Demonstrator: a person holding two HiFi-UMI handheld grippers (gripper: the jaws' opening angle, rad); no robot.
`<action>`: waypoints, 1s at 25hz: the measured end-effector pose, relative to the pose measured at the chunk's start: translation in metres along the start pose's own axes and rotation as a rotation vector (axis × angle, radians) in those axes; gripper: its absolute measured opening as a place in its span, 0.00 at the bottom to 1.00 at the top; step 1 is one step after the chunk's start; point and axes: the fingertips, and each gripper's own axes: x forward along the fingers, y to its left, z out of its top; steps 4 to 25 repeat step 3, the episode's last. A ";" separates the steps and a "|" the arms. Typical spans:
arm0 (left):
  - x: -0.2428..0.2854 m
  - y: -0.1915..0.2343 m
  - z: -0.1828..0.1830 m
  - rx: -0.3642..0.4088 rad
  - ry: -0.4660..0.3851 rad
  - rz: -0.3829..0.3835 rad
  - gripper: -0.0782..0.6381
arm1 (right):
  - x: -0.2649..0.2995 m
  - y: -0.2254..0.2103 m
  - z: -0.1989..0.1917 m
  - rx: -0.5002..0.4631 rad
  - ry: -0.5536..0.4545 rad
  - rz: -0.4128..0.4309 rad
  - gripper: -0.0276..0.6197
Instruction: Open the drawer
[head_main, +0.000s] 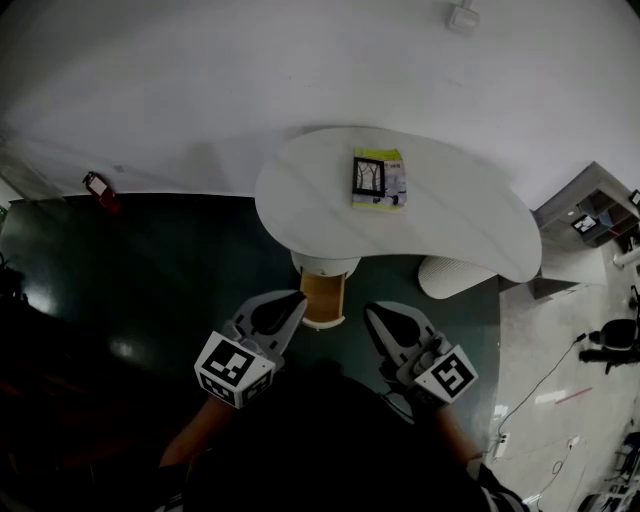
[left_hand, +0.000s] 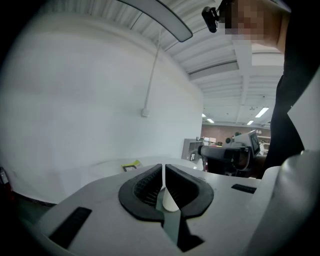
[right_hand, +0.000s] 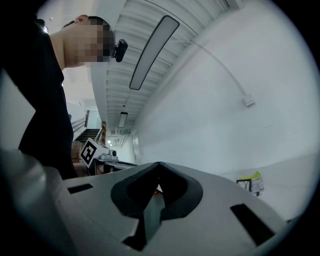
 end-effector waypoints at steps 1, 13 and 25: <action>0.001 -0.002 0.000 0.001 -0.002 0.002 0.15 | -0.003 0.000 0.001 -0.003 0.000 0.002 0.07; 0.003 -0.006 0.001 -0.001 -0.008 0.008 0.15 | -0.008 0.000 0.002 -0.008 0.000 0.008 0.07; 0.003 -0.006 0.001 -0.001 -0.008 0.008 0.15 | -0.008 0.000 0.002 -0.008 0.000 0.008 0.07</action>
